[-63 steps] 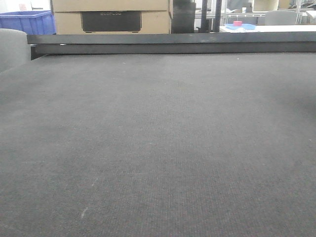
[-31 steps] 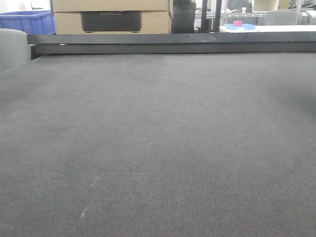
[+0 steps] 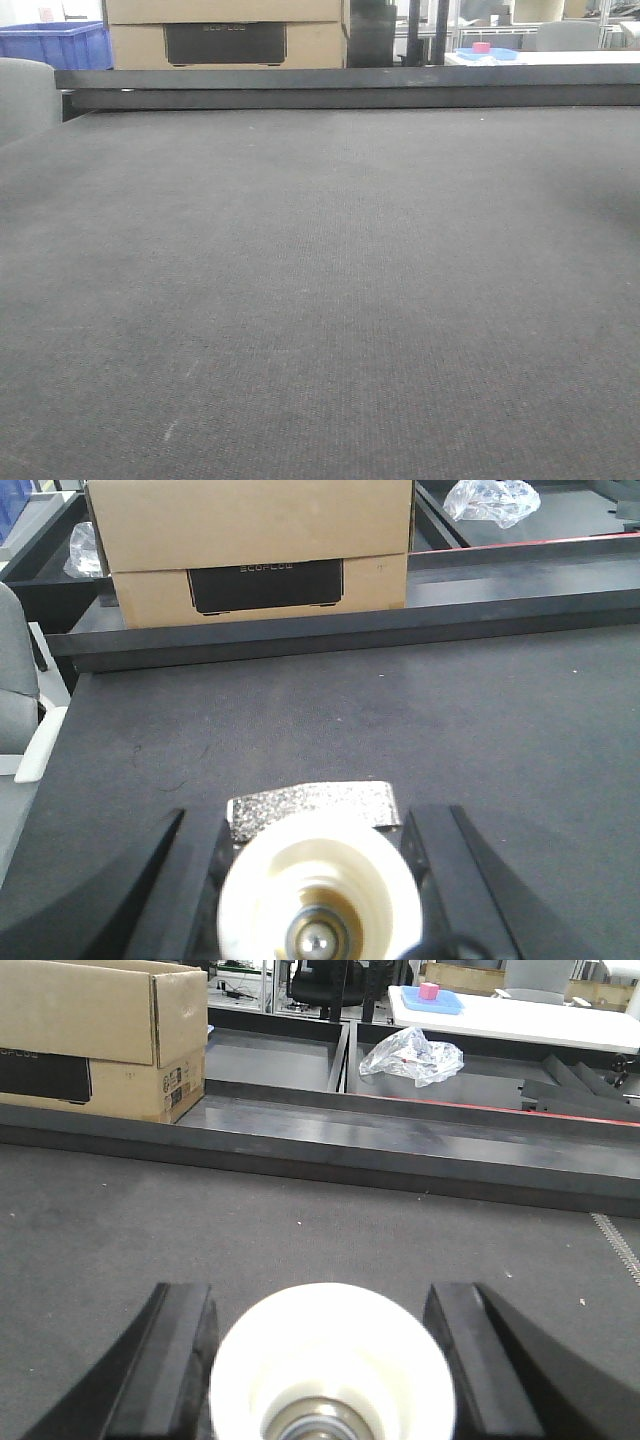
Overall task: Place valve from conveyor to right shelf box
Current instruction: 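Turn the base away from the conveyor holding both valves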
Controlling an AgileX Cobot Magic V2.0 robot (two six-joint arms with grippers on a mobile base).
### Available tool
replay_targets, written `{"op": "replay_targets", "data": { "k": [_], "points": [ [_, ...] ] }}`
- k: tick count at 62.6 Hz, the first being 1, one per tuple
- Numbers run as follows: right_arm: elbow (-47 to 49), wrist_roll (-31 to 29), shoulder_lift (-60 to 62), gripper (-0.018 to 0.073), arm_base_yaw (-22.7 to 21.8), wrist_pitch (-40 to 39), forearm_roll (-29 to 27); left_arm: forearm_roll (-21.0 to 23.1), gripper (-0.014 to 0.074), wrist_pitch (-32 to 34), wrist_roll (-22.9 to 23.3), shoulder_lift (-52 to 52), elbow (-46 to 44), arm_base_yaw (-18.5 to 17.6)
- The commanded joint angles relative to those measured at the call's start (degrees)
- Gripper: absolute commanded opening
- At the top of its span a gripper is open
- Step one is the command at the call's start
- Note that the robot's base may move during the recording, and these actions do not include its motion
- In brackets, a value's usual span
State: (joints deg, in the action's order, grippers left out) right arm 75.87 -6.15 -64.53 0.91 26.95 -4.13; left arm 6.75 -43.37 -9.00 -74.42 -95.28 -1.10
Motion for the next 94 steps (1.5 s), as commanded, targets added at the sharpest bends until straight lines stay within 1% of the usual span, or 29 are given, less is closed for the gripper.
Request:
{"op": "replay_targets", "data": {
  "k": [1,94],
  "points": [
    [0.7,-0.4,1.1,-0.0162,-0.4,-4.7,0.4,0.6,-0.0111,2.8,0.4,0.5,-0.7,-0.4],
    [0.7,-0.4,1.1,-0.0162,-0.4,-4.7,0.4,0.6,-0.0111,2.8,0.4,0.5,-0.7,-0.4]
  ]
}}
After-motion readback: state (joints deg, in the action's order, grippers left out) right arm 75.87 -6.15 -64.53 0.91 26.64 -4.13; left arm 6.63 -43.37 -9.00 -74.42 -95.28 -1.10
